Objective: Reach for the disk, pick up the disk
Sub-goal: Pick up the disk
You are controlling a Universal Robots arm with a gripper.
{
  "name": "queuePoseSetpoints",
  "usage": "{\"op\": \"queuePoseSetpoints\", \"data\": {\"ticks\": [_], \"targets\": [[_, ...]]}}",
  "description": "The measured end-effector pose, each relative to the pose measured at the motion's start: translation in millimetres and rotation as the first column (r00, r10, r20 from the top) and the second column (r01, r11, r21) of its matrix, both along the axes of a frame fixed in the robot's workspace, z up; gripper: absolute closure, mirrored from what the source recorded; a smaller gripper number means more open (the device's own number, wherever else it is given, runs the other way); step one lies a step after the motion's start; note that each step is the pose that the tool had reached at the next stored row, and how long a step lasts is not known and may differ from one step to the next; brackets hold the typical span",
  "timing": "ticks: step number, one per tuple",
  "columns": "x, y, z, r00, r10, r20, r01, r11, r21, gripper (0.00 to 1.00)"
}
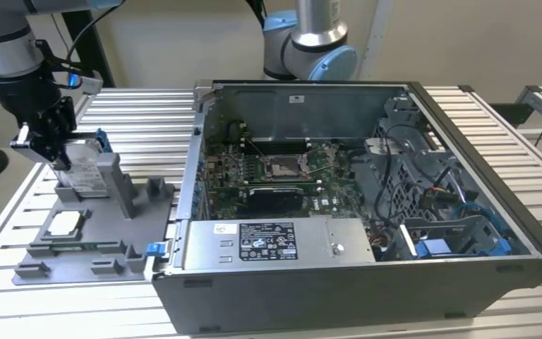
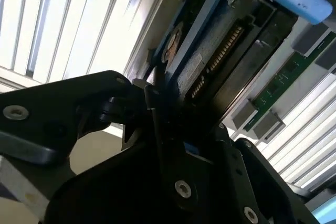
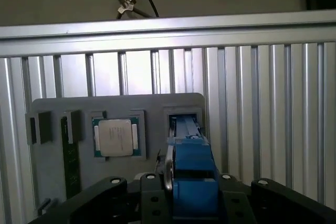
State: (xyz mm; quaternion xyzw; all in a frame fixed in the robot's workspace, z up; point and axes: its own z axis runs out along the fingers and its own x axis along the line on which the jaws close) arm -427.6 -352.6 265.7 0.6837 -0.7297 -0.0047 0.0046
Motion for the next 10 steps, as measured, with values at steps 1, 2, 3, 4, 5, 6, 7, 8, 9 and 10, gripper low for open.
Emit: {"op": "queuePoseSetpoints", "data": {"ticks": [1, 2, 3, 4, 5, 6, 7, 8, 9, 10], "targets": [[0.0, 0.0, 0.0, 1.0, 0.0, 0.0, 0.0, 1.0, 0.0001, 1.0], [0.0, 0.0, 0.0, 1.0, 0.0, 0.0, 0.0, 1.0, 0.0001, 1.0], [0.0, 0.0, 0.0, 1.0, 0.0, 0.0, 0.0, 1.0, 0.0001, 1.0], [0.0, 0.0, 0.0, 1.0, 0.0, 0.0, 0.0, 1.0, 0.0, 1.0], [0.0, 0.0, 0.0, 1.0, 0.0, 0.0, 0.0, 1.0, 0.0, 1.0], [0.0, 0.0, 0.0, 1.0, 0.0, 0.0, 0.0, 1.0, 0.0, 1.0], [0.0, 0.0, 0.0, 1.0, 0.0, 0.0, 0.0, 1.0, 0.0, 1.0], [0.0, 0.0, 0.0, 1.0, 0.0, 0.0, 0.0, 1.0, 0.0, 1.0], [0.0, 0.0, 0.0, 1.0, 0.0, 0.0, 0.0, 1.0, 0.0, 1.0], [0.0, 0.0, 0.0, 1.0, 0.0, 0.0, 0.0, 1.0, -0.0001, 1.0]]}}
